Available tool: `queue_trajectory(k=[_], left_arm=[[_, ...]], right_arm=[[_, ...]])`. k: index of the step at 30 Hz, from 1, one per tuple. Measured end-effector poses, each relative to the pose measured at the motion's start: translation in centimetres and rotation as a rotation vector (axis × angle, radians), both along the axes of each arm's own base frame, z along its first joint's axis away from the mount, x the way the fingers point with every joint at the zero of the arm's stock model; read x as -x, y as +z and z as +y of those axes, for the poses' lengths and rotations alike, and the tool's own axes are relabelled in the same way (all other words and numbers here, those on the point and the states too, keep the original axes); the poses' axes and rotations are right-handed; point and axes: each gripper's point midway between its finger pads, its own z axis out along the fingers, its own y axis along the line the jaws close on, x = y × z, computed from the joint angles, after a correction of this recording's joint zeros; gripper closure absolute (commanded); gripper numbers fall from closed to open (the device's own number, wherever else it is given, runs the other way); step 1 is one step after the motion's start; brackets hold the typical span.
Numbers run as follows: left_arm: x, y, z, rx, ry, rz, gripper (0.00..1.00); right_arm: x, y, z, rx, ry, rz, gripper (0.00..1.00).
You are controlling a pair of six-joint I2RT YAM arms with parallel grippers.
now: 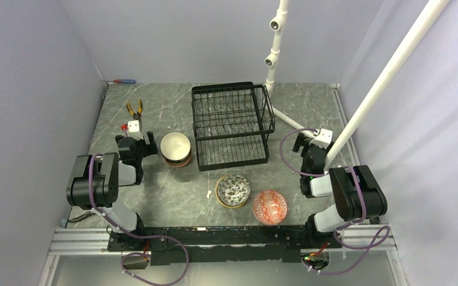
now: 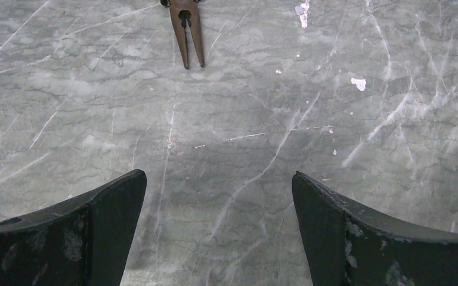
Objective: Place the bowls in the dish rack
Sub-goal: Adjust the bowl at the center of the board.
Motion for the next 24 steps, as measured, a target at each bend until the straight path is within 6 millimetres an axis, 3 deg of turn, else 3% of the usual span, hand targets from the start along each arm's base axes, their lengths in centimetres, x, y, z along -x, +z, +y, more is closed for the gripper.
queue_trajectory(k=[13,19,21,24], left_arm=[[0.0,0.0,0.0,0.000,0.000,0.000,0.03],[0.5,0.0,-0.1,0.008,-0.001,0.044,0.03],[0.4,1.4,0.3,0.014,0.028,0.056,0.03],[-0.6,5.9,0.6,0.023,0.056,0.015,0.03]], right_arm=[[0.0,0.1,0.1,0.005,0.009,0.000,0.00],[0.8,2.7,0.4,-0.008,0.002,-0.037,0.00],[0.5,4.4,0.5,-0.029,-0.001,-0.059,0.00],[-0.5,7.0,1.0,-0.065,0.014,-0.075,0.00]])
